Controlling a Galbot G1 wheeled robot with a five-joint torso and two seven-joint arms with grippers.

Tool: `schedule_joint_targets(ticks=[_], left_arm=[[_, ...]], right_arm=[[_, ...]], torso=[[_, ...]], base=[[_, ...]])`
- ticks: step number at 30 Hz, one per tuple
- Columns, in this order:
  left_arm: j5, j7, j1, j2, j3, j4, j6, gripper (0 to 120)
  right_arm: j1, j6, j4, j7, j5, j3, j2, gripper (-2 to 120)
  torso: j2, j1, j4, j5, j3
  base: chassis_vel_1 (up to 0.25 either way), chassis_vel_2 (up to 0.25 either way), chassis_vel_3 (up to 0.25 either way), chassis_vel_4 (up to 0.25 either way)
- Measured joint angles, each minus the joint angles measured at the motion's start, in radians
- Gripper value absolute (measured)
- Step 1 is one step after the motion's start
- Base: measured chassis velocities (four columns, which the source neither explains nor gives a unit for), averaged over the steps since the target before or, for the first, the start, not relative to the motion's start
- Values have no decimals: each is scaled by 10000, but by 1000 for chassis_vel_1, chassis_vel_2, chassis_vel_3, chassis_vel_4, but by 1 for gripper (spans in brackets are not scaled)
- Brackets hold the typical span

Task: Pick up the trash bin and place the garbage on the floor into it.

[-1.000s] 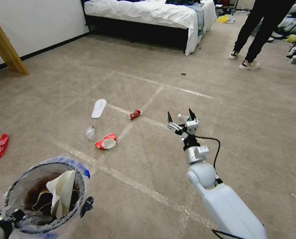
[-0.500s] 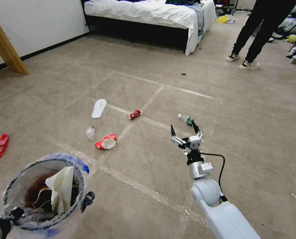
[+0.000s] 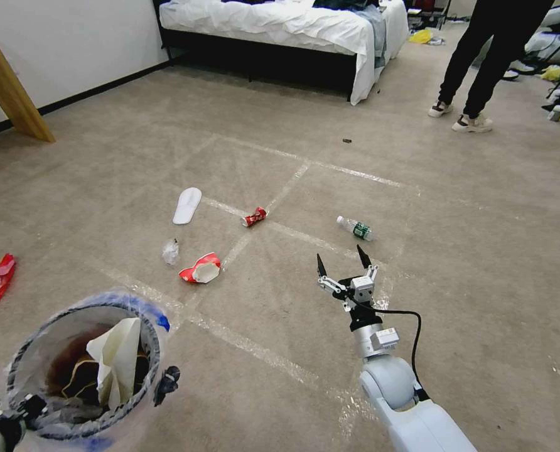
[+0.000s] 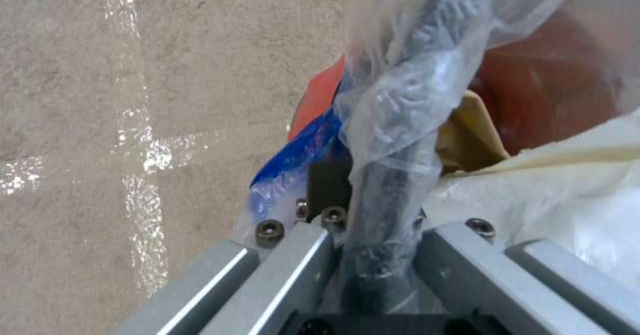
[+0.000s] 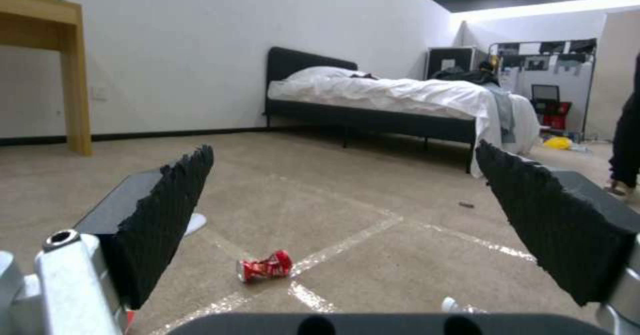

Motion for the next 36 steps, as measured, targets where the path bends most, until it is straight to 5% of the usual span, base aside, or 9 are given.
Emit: schedule_joint_targets(ticks=[36], left_arm=[[344,123,13,-38,55,5,-81,0]], right_arm=[[579,112,-317,-25,-5,-393,-97,100]], torso=[[0,2,0,-1,1]], base=[[-93,92,90,-93]])
